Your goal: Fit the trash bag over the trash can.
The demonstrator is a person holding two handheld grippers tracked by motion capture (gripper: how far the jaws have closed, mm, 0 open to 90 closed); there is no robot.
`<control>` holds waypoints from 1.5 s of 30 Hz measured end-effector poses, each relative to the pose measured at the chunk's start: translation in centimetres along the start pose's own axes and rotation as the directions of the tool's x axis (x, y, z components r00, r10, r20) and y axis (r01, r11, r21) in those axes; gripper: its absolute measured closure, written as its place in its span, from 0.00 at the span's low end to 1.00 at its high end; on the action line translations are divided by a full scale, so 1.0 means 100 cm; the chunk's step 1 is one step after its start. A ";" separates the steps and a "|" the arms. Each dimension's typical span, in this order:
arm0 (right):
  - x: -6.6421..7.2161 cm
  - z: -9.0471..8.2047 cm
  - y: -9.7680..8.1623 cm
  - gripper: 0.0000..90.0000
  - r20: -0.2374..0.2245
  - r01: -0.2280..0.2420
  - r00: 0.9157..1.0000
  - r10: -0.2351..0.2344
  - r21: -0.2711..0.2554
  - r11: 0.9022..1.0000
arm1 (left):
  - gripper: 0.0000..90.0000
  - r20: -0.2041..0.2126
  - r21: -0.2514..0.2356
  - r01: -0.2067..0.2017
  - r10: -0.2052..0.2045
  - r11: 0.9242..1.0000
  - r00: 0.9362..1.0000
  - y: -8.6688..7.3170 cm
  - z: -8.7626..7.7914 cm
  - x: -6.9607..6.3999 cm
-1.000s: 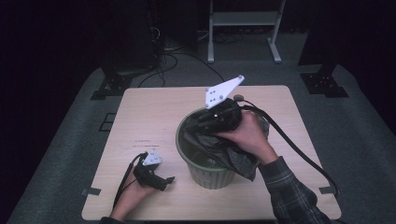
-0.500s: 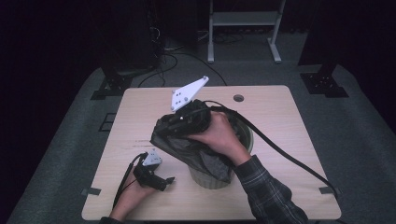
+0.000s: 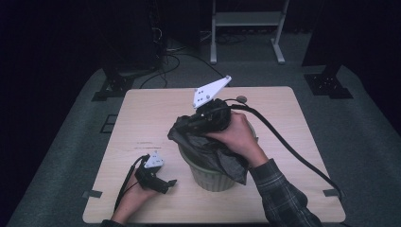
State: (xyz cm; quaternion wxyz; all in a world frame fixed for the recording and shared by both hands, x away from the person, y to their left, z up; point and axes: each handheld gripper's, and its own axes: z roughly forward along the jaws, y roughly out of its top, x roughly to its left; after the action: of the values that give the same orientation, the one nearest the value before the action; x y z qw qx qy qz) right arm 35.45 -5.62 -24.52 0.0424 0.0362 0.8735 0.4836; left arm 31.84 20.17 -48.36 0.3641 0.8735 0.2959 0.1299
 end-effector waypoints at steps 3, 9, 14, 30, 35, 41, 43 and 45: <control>-0.003 -0.005 -0.004 0.99 0.008 -0.015 1.000 0.015 -0.007 1.000 | 0.00 0.000 0.000 -0.001 0.001 1.000 1.000 0.000 0.000 0.000; -0.011 -0.017 -0.016 0.99 0.049 -0.037 0.998 0.036 0.023 0.999 | 0.00 0.003 -0.002 -0.003 0.003 1.000 1.000 0.000 0.000 0.000; -0.016 -0.025 -0.027 0.99 0.074 -0.056 0.996 0.053 0.038 0.998 | 0.00 0.005 -0.003 -0.004 0.004 1.000 1.000 -0.001 -0.001 0.000; -0.031 -0.018 -0.052 0.97 0.117 -0.108 0.990 0.082 0.239 0.965 | 0.00 0.008 -0.001 -0.006 0.006 1.000 1.000 0.000 -0.001 0.000; -0.031 -0.002 -0.056 0.96 0.078 -0.113 0.993 0.092 0.320 0.941 | 0.00 0.010 -0.001 -0.007 0.007 1.000 1.000 0.000 -0.001 0.000; -0.034 -0.006 -0.055 0.73 0.079 -0.125 0.991 0.107 0.275 0.953 | 0.00 0.015 0.000 -0.007 0.007 1.000 1.000 0.000 -0.001 0.000; -0.034 -0.009 -0.054 0.58 0.095 -0.129 0.990 0.107 0.259 0.957 | 0.00 0.016 0.000 -0.007 0.007 1.000 1.000 0.000 -0.001 0.000; -0.033 -0.015 -0.053 0.46 0.116 -0.134 0.987 0.110 0.234 0.963 | 0.00 0.015 0.000 -0.006 0.006 1.000 1.000 0.000 -0.001 0.000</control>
State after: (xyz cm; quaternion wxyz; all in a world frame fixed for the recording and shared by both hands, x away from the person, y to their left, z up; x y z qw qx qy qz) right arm 38.47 -10.01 -28.11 0.0524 0.1195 0.9185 0.3733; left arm 31.81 20.27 -48.30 0.3658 0.8754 0.2905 0.1246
